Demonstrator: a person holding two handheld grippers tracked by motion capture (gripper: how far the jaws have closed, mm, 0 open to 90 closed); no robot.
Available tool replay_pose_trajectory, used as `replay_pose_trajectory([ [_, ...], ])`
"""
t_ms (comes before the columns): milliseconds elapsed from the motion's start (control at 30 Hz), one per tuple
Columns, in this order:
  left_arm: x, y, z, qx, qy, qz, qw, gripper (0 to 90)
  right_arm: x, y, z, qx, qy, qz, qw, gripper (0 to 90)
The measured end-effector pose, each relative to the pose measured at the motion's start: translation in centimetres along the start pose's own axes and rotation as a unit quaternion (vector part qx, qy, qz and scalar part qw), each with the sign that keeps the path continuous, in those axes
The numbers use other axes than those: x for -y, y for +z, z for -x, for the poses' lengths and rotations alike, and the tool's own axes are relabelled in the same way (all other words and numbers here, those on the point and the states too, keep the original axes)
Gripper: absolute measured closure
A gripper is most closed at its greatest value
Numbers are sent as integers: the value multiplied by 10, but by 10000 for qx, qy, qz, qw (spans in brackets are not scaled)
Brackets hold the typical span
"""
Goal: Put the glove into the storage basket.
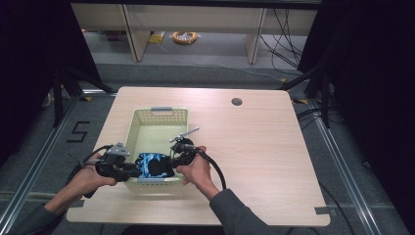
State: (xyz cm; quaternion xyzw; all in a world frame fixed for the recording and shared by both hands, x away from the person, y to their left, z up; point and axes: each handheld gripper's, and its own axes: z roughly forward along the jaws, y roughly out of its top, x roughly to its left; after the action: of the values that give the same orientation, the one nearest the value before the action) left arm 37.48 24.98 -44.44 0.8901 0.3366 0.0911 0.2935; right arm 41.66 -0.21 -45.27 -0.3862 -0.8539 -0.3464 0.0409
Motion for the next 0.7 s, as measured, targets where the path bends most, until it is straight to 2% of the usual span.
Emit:
replay_pose_trajectory([
  [33,-1,-2,0,-34,11,5,10000,614,0,1,1,-1,-79,57,10000,869],
  [67,-2,-4,0,-41,32,31,10000,614,1,1,1,0,-78,48,10000,869],
  [100,-3,-6,0,-29,27,61,10000,611,1,1,0,33,54,-65,10000,867],
  [167,-4,-7,0,-47,29,94,9999,616,1,2,1,27,-39,16,10000,867],
  [200,-5,-7,1,-50,23,124,9999,613,1,3,0,-5,-10,-11,10000,866],
  [267,-5,-5,4,-72,-115,140,9998,605,1,2,-1,-7,51,-54,10000,864],
  [300,-5,-7,3,-58,15,98,9999,600,2,2,-1,-10,48,-81,10000,862],
  [400,-6,-6,5,-69,-13,181,9998,595,3,1,-1,2,-42,-70,10000,842],
  [433,-6,-6,6,-60,-113,234,9996,590,3,1,-1,41,-49,-84,9999,833],
  [467,-7,-6,6,-62,-25,252,9997,584,3,0,-1,64,-69,-100,9999,823],
  [533,-8,-8,9,-50,-51,285,9996,580,3,-1,-2,158,27,-170,9997,788],
  [567,-8,-8,10,-48,-1,309,9995,578,2,-1,-2,228,-73,-149,9996,778],
  [633,-9,-9,14,-103,49,354,9993,577,2,-2,-3,364,-71,-208,9991,770],
  [667,-10,-10,16,-96,80,365,9993,570,1,-3,-1,295,-188,-151,9993,760],
  [700,-10,-10,19,-93,-20,420,9991,559,1,-4,-2,386,-136,-202,9990,747],
])
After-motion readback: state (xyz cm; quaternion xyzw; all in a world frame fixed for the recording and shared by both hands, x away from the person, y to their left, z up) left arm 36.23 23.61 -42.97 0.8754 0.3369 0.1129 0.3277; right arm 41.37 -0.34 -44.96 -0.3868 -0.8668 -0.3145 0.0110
